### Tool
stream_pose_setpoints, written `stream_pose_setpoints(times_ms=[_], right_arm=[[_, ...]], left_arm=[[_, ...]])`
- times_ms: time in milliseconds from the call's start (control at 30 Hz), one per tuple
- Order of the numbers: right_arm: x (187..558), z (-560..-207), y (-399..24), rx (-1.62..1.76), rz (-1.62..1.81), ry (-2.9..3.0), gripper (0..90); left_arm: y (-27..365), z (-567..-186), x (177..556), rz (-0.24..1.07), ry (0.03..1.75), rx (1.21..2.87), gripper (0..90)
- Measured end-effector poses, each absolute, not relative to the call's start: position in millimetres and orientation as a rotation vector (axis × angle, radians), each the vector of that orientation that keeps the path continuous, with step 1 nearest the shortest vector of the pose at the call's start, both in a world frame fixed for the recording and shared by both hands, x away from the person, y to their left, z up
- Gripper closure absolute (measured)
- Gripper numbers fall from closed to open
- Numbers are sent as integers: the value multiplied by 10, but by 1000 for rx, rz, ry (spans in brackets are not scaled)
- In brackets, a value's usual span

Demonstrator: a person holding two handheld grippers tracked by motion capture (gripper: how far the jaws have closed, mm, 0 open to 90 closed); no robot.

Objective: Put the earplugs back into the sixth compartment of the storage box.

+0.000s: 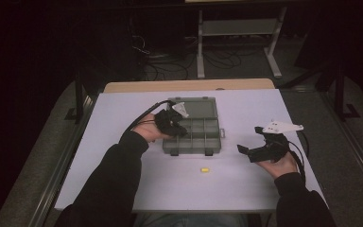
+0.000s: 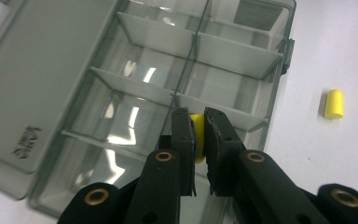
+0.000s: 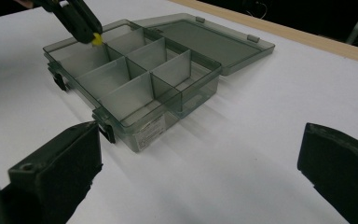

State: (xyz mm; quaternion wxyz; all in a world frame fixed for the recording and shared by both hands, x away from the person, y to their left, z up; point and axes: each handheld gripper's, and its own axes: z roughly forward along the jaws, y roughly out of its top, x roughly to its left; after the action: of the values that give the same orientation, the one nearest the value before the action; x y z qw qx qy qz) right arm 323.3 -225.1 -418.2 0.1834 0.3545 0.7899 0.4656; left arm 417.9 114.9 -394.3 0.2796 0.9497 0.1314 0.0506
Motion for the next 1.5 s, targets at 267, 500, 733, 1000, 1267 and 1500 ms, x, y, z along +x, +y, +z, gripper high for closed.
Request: stream_pose_setpoints(times_ms=[267,500,733,1000,1267,1500], right_arm=[[3228,-4162,-2277,1009,1332,2207,0],[3223,-4146,-2283,1009,1343,2196,0],[3224,-4146,-2285,1010,1351,2193,0],[3223,-4148,-2282,1012,1349,2195,0],[3220,-4146,-2276,1012,1348,2196,0],[3221,-4144,-2282,1010,1350,2194,0]], left_arm=[[1108,-4131,4191,96,351,2566,824],[1095,-4153,4214,85,366,2562,799],[1109,-4085,4168,113,363,2561,525],[1184,-3881,4100,33,373,2469,337],[1152,-3714,3886,80,320,2457,229],[1146,-3612,3775,92,301,2428,154]])
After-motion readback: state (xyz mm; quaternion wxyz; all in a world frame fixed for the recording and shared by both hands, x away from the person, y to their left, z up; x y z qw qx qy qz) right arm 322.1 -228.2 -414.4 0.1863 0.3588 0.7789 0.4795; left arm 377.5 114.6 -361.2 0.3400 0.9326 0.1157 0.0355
